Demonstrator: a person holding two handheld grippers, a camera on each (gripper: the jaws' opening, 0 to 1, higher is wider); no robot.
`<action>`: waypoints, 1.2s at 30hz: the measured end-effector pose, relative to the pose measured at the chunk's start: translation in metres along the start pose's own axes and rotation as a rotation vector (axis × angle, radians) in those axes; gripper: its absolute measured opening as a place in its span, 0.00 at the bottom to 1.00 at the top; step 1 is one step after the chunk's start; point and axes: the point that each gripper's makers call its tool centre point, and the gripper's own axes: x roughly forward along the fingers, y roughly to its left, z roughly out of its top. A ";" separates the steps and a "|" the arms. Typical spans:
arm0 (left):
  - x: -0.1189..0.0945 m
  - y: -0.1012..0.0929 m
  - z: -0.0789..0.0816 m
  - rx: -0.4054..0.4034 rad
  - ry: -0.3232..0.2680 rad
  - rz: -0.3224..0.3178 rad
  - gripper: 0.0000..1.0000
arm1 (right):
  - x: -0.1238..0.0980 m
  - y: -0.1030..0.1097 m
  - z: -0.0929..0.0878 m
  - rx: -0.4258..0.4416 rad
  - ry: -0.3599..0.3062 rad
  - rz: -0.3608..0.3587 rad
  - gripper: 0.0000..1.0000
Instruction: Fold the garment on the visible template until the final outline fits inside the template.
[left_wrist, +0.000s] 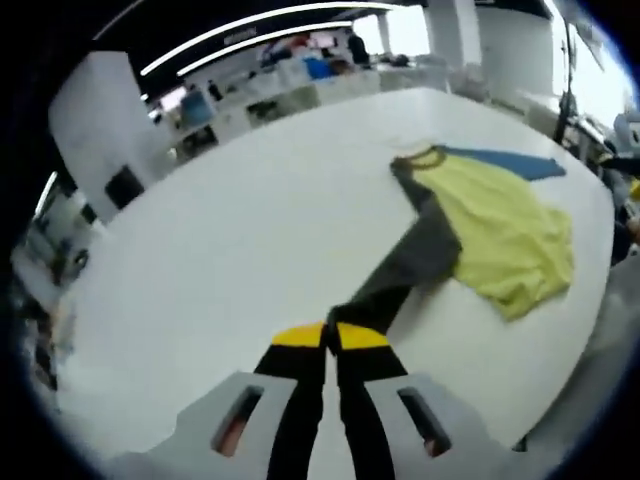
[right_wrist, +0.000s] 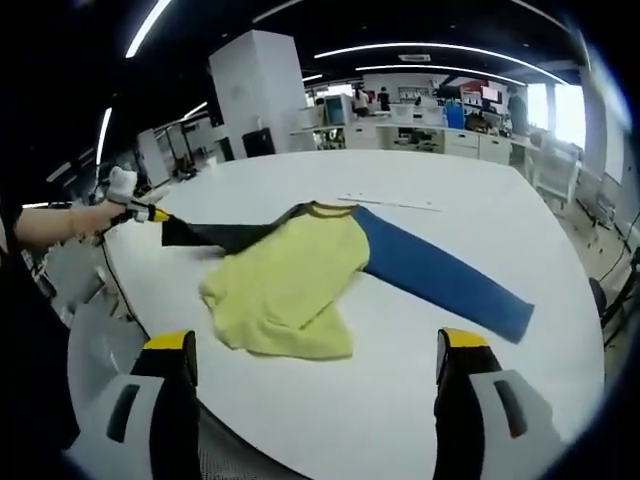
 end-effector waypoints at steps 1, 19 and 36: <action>0.003 0.006 -0.002 -0.043 -0.002 0.006 0.00 | 0.000 0.000 0.000 0.001 0.002 -0.001 0.99; 0.015 0.072 -0.027 -0.281 0.003 0.095 0.00 | 0.010 0.006 -0.005 -0.002 0.035 -0.004 0.99; 0.029 0.080 0.000 0.137 -0.064 0.116 0.00 | 0.021 0.013 -0.003 -0.004 0.054 -0.018 0.99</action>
